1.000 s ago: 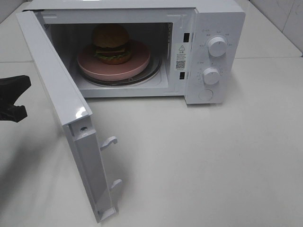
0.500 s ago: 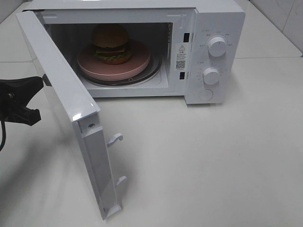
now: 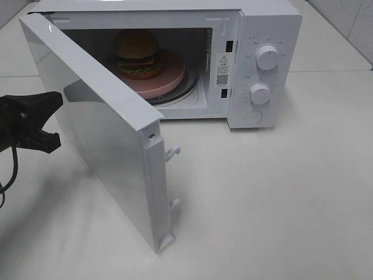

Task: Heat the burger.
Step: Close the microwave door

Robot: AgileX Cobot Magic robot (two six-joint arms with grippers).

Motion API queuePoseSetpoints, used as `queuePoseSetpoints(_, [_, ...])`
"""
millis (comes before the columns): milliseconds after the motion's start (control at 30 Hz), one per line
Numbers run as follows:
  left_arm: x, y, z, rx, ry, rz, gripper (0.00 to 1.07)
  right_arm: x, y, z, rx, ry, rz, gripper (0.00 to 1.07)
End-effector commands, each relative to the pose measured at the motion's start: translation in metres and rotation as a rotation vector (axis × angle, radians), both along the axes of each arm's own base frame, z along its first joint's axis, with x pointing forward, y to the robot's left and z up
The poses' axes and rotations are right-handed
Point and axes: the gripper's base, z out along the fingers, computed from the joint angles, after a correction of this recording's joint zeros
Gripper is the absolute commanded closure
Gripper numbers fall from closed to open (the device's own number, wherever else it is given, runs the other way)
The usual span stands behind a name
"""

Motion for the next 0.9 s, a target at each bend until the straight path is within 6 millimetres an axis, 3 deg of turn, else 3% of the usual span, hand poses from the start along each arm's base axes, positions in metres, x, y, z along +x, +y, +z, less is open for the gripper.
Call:
queuePoseSetpoints(33, [0.003, -0.002, 0.008, -0.028, -0.056, -0.004, 1.07, -0.004, 0.0, 0.0, -0.011, -0.033, -0.002, 0.31])
queuePoseSetpoints(900, [0.021, -0.028, 0.001, -0.015, -0.037, 0.024, 1.07, -0.004, 0.0, 0.0, -0.011, -0.033, -0.002, 0.31])
